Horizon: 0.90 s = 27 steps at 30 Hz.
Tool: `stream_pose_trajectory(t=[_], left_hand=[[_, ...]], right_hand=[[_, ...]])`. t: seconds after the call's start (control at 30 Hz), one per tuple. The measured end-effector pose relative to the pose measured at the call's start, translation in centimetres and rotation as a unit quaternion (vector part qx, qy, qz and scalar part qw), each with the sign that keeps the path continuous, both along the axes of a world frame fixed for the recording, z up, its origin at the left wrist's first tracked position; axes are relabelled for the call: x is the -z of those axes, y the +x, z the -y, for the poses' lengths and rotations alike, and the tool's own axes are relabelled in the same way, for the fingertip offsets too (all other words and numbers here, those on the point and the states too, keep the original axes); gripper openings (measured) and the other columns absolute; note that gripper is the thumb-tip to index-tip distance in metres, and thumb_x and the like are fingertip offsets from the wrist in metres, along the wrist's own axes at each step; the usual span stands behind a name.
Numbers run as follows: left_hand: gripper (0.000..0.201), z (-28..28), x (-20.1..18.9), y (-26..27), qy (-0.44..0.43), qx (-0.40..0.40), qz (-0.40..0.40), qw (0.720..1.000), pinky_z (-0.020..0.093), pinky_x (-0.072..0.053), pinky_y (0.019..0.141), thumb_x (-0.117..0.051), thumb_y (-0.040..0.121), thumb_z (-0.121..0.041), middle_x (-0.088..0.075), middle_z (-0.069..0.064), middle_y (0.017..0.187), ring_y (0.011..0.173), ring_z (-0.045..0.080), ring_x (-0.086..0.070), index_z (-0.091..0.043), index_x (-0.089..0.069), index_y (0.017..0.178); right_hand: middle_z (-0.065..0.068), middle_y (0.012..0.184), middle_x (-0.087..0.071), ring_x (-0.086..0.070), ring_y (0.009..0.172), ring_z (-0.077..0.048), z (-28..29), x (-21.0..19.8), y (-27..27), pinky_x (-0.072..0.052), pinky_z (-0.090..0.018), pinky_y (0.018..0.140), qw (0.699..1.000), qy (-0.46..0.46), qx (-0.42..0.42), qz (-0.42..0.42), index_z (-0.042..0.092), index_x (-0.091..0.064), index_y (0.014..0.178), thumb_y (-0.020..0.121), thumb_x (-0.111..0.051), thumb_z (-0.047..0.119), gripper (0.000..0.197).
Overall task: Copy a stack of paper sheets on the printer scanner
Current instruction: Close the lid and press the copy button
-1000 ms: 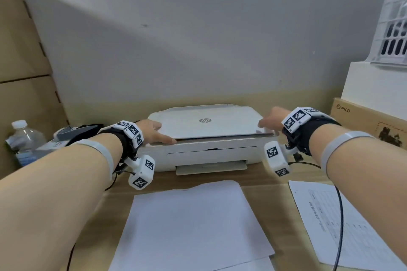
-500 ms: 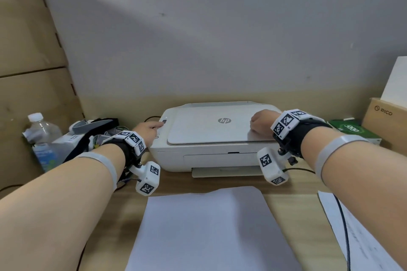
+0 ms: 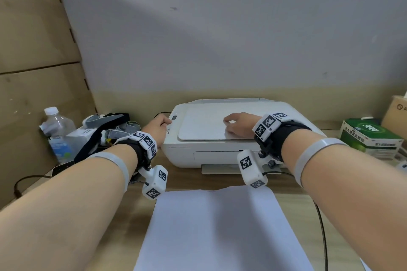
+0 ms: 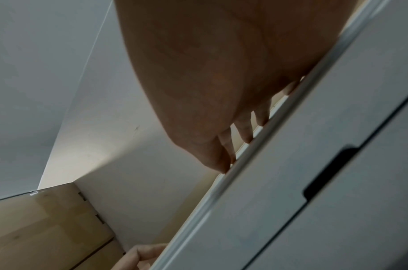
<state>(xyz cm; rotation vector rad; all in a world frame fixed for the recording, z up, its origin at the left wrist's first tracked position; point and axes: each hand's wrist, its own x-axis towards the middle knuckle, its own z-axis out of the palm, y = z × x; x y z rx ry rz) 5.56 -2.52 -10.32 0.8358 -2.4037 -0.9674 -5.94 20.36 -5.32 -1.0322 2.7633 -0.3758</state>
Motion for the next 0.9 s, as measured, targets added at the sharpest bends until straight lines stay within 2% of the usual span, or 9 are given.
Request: stream_pose_trajectory(t=[0.07,0.2,0.27,0.43,0.53,0.67,0.73,0.8,0.9], left_hand=[[0.026,0.0,0.08,0.07,0.001,-0.003,-0.005,1.0,0.041,-0.056,0.067,-0.032,0.103,-0.02,-0.062,0.012,0.106,0.078,0.03,-0.058,-0.027,-0.057,0.106],[0.027,0.15,0.26,-0.02,-0.001,-0.007,-0.005,1.0,0.031,-0.049,0.059,-0.034,0.101,-0.019,-0.063,0.013,0.106,0.072,0.028,-0.055,-0.025,-0.06,0.102],[0.027,0.18,0.14,-0.16,0.002,-0.006,-0.006,1.0,0.03,-0.051,0.057,-0.034,0.1,-0.019,-0.062,0.011,0.107,0.073,0.029,-0.058,-0.025,-0.061,0.1],[0.026,-0.08,-0.09,-0.07,-0.012,-0.009,0.018,1.0,0.043,-0.058,0.064,-0.032,0.101,-0.021,-0.062,0.013,0.106,0.083,0.038,-0.065,-0.028,-0.056,0.101],[0.023,-0.1,0.05,-0.02,0.003,-0.008,0.018,1.0,0.041,-0.059,0.058,-0.028,0.103,-0.02,-0.059,0.01,0.102,0.076,0.034,-0.062,-0.027,-0.049,0.106],[0.02,-0.11,-0.11,-0.09,0.018,-0.012,0.014,1.0,0.044,-0.059,0.059,-0.029,0.103,-0.02,-0.06,0.012,0.095,0.074,0.033,-0.061,-0.026,-0.045,0.113],[0.02,-0.2,-0.08,-0.02,0.026,-0.011,0.006,1.0,0.045,-0.06,0.06,-0.03,0.103,-0.02,-0.06,0.014,0.096,0.076,0.034,-0.061,-0.024,-0.045,0.114],[0.02,-0.27,0.05,0.02,0.037,-0.011,-0.003,0.999,0.052,-0.06,0.063,-0.03,0.103,-0.02,-0.06,0.014,0.098,0.082,0.036,-0.064,-0.024,-0.047,0.112],[0.022,-0.24,0.11,0.13,0.044,-0.012,-0.004,0.999,0.057,-0.059,0.063,-0.029,0.103,-0.02,-0.06,0.012,0.1,0.088,0.04,-0.066,-0.029,-0.049,0.108]], right_hand=[[-0.008,0.15,-0.041,-0.042,0.132,-0.03,-0.02,-0.2,0.11,-0.033,-0.032,0.103,1.0,0.008,-0.004,-0.007,0.006,-0.048,0.139,0.105,-0.033,0.022,0.04],[-0.009,0.149,-0.041,-0.043,0.131,-0.031,0.04,-0.07,0.07,-0.033,-0.035,0.104,1.0,0.019,-0.008,-0.007,0.009,-0.048,0.139,0.104,-0.035,0.023,0.04],[-0.01,0.147,-0.044,-0.044,0.13,-0.032,0.06,-0.02,-0.05,-0.034,-0.037,0.105,1.0,0.015,-0.003,0.0,0.013,-0.048,0.139,0.102,-0.036,0.025,0.04],[-0.008,0.15,-0.04,-0.043,0.131,-0.031,0.05,-0.06,0.0,-0.034,-0.037,0.106,1.0,0.016,0.003,0.005,0.021,-0.046,0.142,0.102,-0.037,0.028,0.041],[-0.008,0.151,-0.039,-0.042,0.132,-0.031,0.03,-0.06,0.15,-0.034,-0.036,0.105,1.0,0.019,0.001,0.003,0.017,-0.046,0.141,0.103,-0.036,0.026,0.041],[-0.01,0.146,-0.044,-0.046,0.128,-0.031,0.0,0.12,-0.02,-0.036,-0.037,0.102,1.0,0.011,0.007,0.006,0.02,-0.048,0.14,0.102,-0.036,0.028,0.04],[-0.01,0.145,-0.045,-0.047,0.126,-0.031,0.02,0.18,-0.04,-0.037,-0.037,0.101,1.0,0.008,0.012,0.007,0.023,-0.048,0.139,0.101,-0.036,0.03,0.04],[-0.009,0.146,-0.043,-0.046,0.127,-0.031,0.05,0.25,0.0,-0.037,-0.037,0.102,1.0,0.004,0.017,0.009,0.026,-0.047,0.14,0.101,-0.036,0.03,0.04],[-0.009,0.148,-0.041,-0.045,0.129,-0.031,0.1,0.32,-0.01,-0.036,-0.037,0.103,1.0,0.002,0.02,0.01,0.027,-0.046,0.141,0.101,-0.036,0.03,0.042]])
